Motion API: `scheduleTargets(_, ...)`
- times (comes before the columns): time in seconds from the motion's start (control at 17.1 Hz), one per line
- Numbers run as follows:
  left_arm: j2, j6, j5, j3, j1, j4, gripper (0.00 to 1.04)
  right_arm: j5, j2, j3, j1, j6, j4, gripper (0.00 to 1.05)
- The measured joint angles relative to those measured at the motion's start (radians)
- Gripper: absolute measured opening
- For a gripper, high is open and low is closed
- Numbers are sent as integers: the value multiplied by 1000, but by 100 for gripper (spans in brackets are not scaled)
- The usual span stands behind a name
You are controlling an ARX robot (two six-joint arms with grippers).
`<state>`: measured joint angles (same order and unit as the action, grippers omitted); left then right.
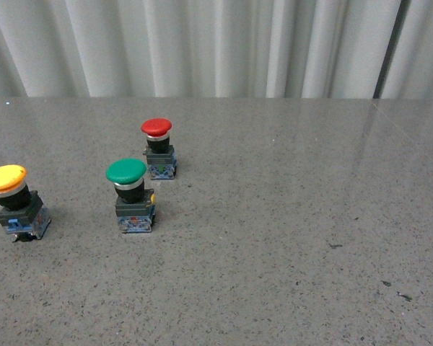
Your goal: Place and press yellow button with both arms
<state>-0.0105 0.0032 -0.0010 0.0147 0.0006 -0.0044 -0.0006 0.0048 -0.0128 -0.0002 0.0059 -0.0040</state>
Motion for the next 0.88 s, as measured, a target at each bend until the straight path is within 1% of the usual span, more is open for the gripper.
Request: scheduleTargets(0.88, 0, 0, 0, 0, 0, 0, 98, 0, 0, 0, 0, 0, 0, 98)
